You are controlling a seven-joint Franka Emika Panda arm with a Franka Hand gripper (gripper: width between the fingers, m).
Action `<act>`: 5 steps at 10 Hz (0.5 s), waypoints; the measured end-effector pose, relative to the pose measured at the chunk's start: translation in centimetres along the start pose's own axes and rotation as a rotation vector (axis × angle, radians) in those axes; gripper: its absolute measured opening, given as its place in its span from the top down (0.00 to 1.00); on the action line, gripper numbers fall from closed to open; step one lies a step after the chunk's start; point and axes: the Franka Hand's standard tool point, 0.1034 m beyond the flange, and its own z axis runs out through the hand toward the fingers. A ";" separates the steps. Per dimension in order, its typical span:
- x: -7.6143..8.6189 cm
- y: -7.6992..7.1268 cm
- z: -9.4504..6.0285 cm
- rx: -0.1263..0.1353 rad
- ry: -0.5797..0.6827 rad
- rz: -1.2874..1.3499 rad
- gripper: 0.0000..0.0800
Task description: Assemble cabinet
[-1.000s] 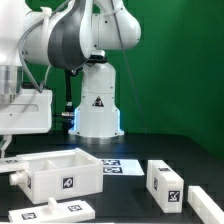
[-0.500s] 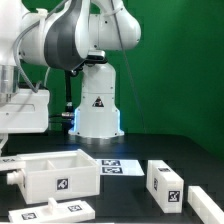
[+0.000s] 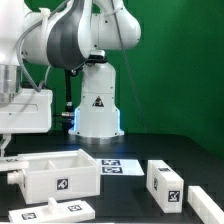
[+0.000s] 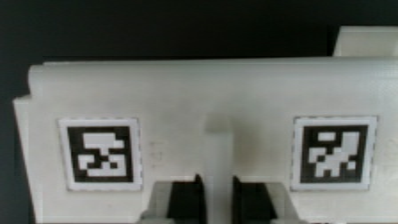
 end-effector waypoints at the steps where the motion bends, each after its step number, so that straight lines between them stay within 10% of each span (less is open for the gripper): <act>1: 0.1 -0.3 0.0 0.001 -0.001 0.018 0.92; 5: 0.4 -0.4 0.0 0.001 0.000 0.017 0.92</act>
Offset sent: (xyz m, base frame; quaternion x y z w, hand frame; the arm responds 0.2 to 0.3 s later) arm 0.0000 0.0000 0.0000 0.0000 0.0000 0.0000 1.0000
